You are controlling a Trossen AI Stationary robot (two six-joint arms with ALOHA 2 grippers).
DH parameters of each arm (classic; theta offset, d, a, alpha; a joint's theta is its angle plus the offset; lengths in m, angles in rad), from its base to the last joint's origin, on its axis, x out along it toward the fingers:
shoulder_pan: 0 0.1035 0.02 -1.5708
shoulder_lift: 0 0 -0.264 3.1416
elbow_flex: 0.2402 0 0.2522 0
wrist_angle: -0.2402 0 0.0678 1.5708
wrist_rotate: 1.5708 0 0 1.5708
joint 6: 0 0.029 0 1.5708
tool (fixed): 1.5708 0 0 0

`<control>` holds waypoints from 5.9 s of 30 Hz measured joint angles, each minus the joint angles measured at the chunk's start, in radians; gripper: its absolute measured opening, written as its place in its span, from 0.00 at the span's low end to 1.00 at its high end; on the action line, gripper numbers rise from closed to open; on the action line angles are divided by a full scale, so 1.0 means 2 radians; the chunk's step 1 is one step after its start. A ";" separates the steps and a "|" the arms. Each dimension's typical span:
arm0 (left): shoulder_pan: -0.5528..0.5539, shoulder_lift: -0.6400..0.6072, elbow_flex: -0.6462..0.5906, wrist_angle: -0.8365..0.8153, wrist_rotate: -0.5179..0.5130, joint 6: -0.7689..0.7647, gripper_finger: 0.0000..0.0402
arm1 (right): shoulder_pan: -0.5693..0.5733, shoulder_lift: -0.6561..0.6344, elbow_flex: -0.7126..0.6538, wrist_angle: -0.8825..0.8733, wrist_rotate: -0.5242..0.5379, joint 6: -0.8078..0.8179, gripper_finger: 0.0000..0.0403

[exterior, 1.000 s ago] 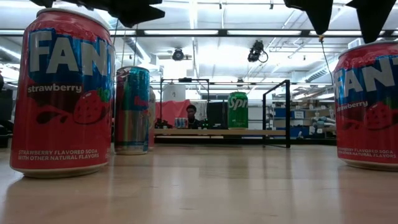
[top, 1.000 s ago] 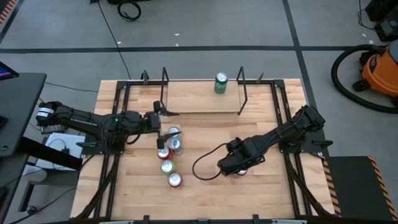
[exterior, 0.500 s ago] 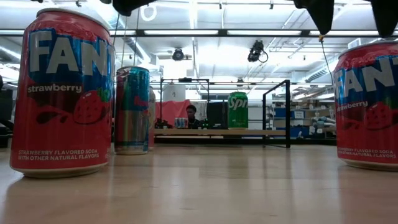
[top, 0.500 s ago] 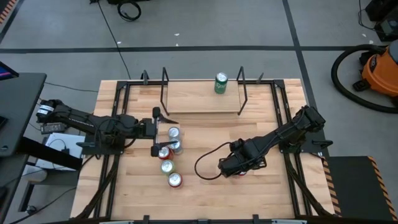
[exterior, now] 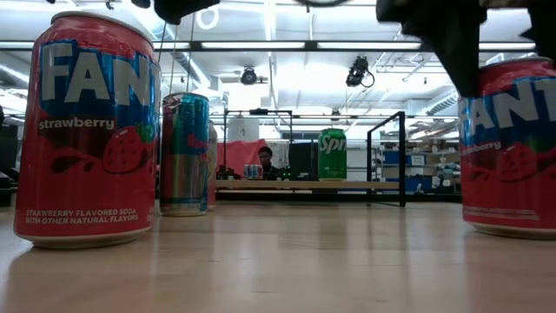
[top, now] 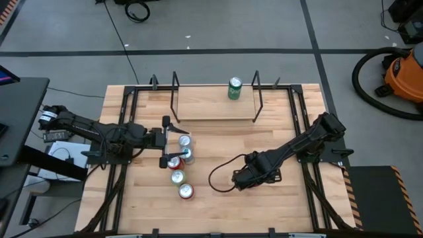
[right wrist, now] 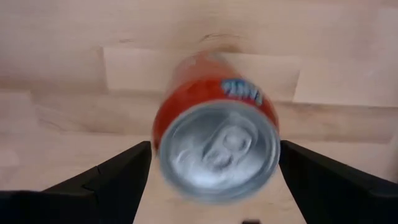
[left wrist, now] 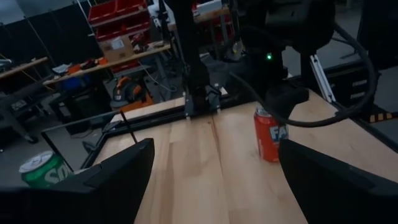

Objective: Place canned beverage on shelf
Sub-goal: Put the right red soda can on the shelf

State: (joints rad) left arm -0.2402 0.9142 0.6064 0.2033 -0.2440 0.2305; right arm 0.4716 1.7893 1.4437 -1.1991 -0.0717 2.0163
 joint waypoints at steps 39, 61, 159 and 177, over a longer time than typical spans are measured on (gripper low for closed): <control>0.000 0.000 0.000 -0.022 0.000 -0.013 0.88 | -0.021 0.020 -0.085 0.103 -0.045 -0.086 0.89; 0.000 -0.001 0.000 -0.022 0.000 -0.017 0.88 | -0.030 0.022 -0.068 0.081 -0.053 -0.144 0.80; 0.001 0.000 0.025 -0.129 -0.101 -0.033 0.88 | -0.443 0.195 0.342 -0.168 0.078 -0.745 0.81; 0.000 0.000 0.025 -0.157 -0.100 -0.071 0.88 | -0.466 0.214 0.360 -0.186 0.078 -0.765 0.81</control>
State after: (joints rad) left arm -0.2398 0.9134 0.6559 -0.1112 -0.4446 0.0875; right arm -0.4607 2.2164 2.1634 -1.5717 0.0853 0.4872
